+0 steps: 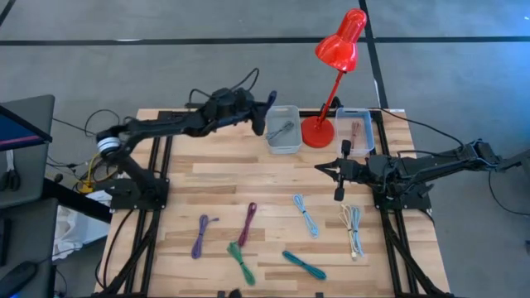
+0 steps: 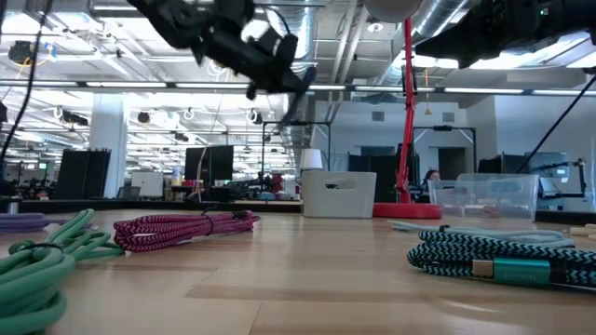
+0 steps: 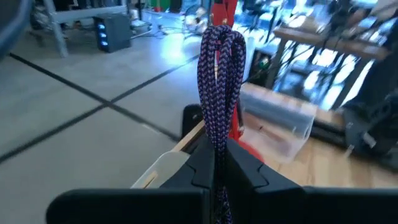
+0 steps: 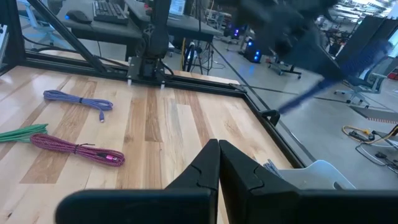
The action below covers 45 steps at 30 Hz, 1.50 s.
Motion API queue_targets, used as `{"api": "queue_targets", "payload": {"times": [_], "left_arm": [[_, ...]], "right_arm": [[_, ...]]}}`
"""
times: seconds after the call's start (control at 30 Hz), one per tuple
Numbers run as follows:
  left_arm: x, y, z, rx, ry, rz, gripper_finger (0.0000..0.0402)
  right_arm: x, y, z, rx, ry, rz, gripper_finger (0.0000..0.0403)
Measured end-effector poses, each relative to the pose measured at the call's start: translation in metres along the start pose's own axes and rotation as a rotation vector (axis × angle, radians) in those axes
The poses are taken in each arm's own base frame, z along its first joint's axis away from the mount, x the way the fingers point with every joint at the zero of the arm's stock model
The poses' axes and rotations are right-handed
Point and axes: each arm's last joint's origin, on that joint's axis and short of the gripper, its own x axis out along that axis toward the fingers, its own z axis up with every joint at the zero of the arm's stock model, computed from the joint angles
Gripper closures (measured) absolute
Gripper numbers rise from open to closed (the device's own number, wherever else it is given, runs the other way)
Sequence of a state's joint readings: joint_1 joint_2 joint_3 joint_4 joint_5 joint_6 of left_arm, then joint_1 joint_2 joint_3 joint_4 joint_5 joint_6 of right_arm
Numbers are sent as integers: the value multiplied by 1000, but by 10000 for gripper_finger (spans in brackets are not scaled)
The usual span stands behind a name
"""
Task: Pick & Place USB Port
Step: Put the purple patterned charger cable into the white bin
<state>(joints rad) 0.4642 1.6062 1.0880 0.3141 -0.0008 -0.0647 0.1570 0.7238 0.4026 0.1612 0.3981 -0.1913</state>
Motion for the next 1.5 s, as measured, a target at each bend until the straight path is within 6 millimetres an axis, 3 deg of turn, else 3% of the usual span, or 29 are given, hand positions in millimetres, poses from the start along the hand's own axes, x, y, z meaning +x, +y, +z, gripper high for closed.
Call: {"api": "queue_targets", "payload": {"times": [0.17, 0.37, 0.8, 1.2, 1.5], "left_arm": [[35, 15, -20, -58, 30, -21, 388], [58, 16, -27, -59, 46, -54, 388], [64, 21, -29, -68, 50, -51, 388], [89, 23, -69, -143, 90, -99, 388], [92, 23, -74, -147, 96, -105, 388]], "right_arm": [[0, 0, 0, 0, 0, 0, 402], [0, 0, 0, -2, 1, 0, 402], [0, 0, 0, -2, 1, 0, 402], [0, 0, 0, -1, 1, 0, 402], [0, 0, 0, -2, 1, 0, 402]]}}
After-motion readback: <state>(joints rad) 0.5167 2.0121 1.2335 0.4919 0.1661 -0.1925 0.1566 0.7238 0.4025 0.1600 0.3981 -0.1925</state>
